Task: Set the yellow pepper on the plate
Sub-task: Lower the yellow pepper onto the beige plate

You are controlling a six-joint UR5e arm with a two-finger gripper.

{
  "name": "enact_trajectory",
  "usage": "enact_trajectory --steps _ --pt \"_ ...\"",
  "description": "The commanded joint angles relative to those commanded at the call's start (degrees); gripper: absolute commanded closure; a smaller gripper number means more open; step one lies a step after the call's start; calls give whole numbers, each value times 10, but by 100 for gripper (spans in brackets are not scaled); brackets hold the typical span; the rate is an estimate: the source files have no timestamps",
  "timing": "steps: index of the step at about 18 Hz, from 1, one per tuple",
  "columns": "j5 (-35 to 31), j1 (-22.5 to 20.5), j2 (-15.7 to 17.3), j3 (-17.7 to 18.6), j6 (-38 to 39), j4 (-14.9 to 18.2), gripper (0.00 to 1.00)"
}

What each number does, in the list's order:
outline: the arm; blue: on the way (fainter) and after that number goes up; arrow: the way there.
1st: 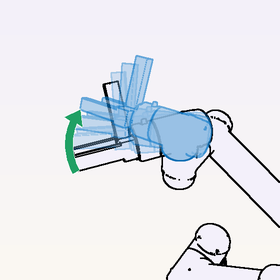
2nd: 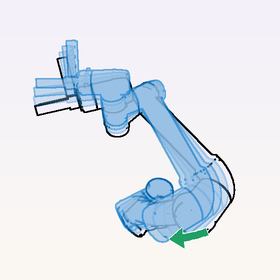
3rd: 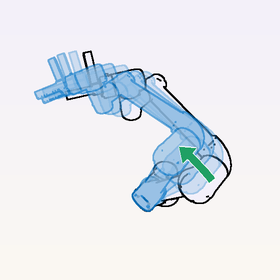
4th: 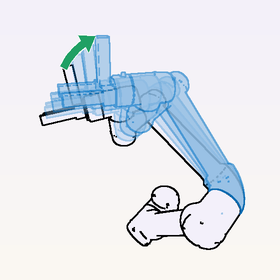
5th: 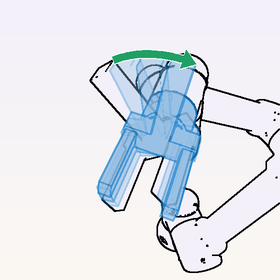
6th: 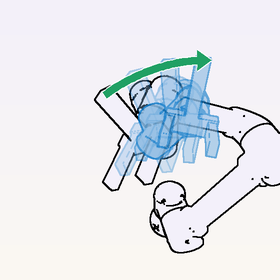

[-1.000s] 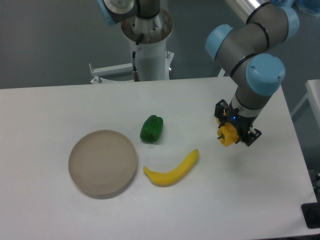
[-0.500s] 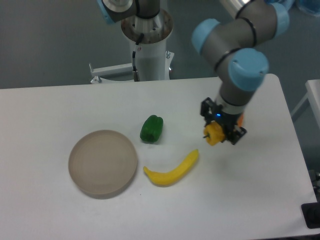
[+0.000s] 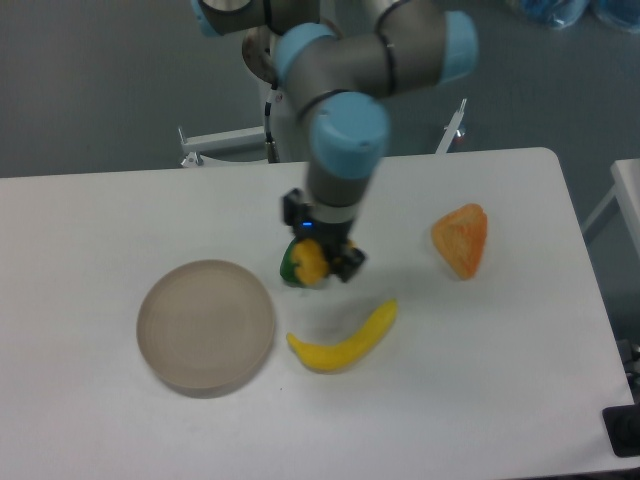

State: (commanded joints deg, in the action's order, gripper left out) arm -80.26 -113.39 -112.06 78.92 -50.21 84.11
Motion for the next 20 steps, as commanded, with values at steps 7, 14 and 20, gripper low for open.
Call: enact_trajectory --steps 7,14,20 --pt "25 46 -65 -1 43 -80 61" --pt "22 56 -80 0 62 -106 0" --pt "19 55 -67 -3 63 -105 0"
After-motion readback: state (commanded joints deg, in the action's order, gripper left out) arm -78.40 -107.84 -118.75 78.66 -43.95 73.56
